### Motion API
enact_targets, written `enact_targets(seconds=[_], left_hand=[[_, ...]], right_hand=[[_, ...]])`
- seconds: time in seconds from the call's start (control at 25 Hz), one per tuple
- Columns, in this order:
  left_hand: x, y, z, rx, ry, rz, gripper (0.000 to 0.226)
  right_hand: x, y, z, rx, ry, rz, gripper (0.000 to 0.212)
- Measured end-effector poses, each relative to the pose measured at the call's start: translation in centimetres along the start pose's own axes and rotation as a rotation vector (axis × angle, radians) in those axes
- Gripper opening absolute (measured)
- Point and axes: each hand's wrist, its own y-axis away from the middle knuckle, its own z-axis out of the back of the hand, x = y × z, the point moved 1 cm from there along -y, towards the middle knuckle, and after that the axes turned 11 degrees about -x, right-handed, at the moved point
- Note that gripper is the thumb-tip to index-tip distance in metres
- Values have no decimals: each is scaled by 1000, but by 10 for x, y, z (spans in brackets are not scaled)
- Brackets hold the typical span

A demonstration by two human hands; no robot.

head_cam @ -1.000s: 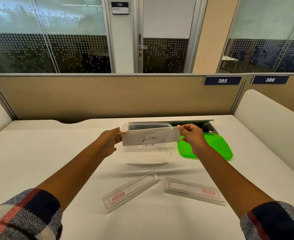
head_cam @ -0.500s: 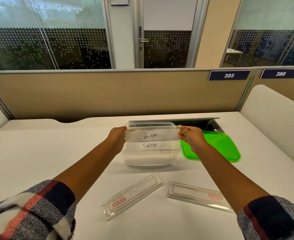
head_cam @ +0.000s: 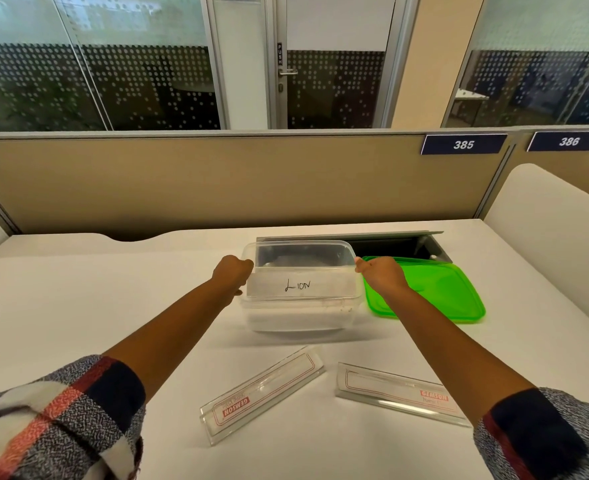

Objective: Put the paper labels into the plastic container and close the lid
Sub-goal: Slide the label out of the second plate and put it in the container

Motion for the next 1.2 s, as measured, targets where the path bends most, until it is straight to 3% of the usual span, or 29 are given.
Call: enact_targets(seconds=[0.12, 0.44, 0.76, 1.04, 1.2], left_hand=[[-1, -4, 1, 36, -105, -29, 35], [-6, -1, -14, 230, -365, -8, 14], [-6, -13, -34, 214, -542, -13, 43], [3, -18, -40, 221, -621, -79, 41], [-8, -16, -36, 137, -665, -200, 37]], right_hand=[[0, 0, -4, 0, 69, 20, 47], [4, 10, -10, -141, 247, 47, 55], [-1, 25, -26, -112, 387, 172, 63], [-1, 26, -35, 15, 685, 278, 40], [-2, 28, -34, 31, 693, 283, 39]])
